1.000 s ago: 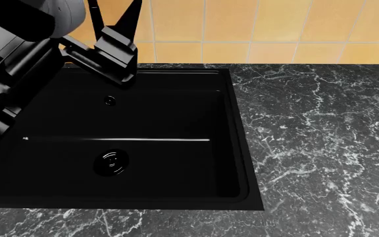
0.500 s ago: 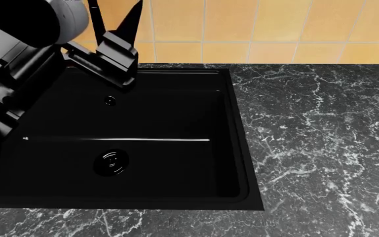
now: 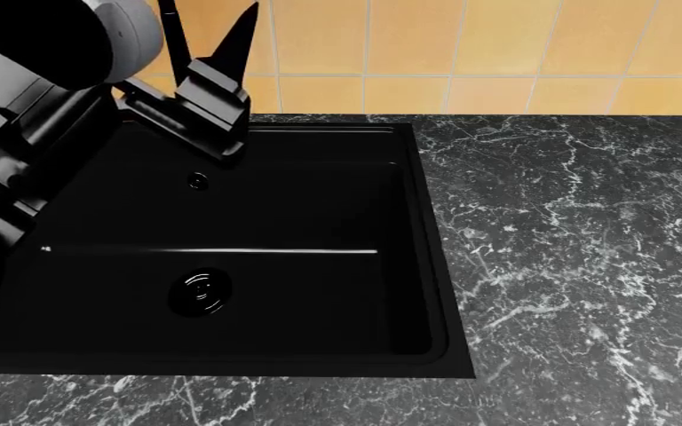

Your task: Pick the chili pepper, potato from the counter and place them in the cabinet. Then close the cabinet.

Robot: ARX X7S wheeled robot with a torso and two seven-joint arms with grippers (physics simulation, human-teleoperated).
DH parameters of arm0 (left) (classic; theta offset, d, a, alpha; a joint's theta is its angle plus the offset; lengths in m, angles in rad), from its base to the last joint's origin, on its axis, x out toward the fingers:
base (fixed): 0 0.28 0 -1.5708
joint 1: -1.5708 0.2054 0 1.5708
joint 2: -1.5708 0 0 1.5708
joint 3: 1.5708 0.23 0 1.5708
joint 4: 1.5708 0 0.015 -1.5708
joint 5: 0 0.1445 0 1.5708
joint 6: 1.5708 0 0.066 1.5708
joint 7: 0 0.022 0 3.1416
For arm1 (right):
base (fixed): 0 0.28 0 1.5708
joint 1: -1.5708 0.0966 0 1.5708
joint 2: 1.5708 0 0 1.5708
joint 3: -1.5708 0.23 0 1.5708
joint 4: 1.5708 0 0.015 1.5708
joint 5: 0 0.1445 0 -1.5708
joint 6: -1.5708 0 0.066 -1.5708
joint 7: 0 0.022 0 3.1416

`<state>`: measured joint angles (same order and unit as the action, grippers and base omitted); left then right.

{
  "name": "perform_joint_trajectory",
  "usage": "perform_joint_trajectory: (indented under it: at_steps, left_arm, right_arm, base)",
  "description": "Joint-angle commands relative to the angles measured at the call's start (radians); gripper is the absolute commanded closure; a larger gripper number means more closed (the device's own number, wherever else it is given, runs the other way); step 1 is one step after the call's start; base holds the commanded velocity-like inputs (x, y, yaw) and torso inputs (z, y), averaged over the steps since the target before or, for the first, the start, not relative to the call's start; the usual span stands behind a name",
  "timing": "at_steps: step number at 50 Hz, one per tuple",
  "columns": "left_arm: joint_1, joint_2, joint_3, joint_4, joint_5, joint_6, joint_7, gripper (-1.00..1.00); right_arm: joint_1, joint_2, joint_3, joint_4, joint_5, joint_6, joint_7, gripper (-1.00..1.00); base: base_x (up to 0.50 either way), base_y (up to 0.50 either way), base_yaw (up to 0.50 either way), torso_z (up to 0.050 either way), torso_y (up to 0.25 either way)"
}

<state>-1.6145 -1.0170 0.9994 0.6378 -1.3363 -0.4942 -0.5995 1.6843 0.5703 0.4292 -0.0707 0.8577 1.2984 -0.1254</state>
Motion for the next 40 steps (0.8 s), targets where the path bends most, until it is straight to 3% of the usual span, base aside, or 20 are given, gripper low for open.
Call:
perform_joint_trajectory:
  at_steps: [1, 40]
  left_arm:
    - [0.001, 0.001, -0.003, 0.000, 0.001, 0.000, 0.002, -1.00]
    - [0.026, -0.004, -0.009, 0.005, 0.009, 0.014, 0.003, -1.00]
  right_arm:
    - [0.046, -0.039, -0.087, 0.046, -0.001, -0.032, -0.041, -1.00]
    - [0.265, -0.170, -0.381, 0.220, -0.078, -0.104, -0.111, -1.00]
  base:
    - [0.00, 0.00, 0.00, 0.000, 0.000]
    - [0.00, 0.00, 0.00, 0.002, 0.000]
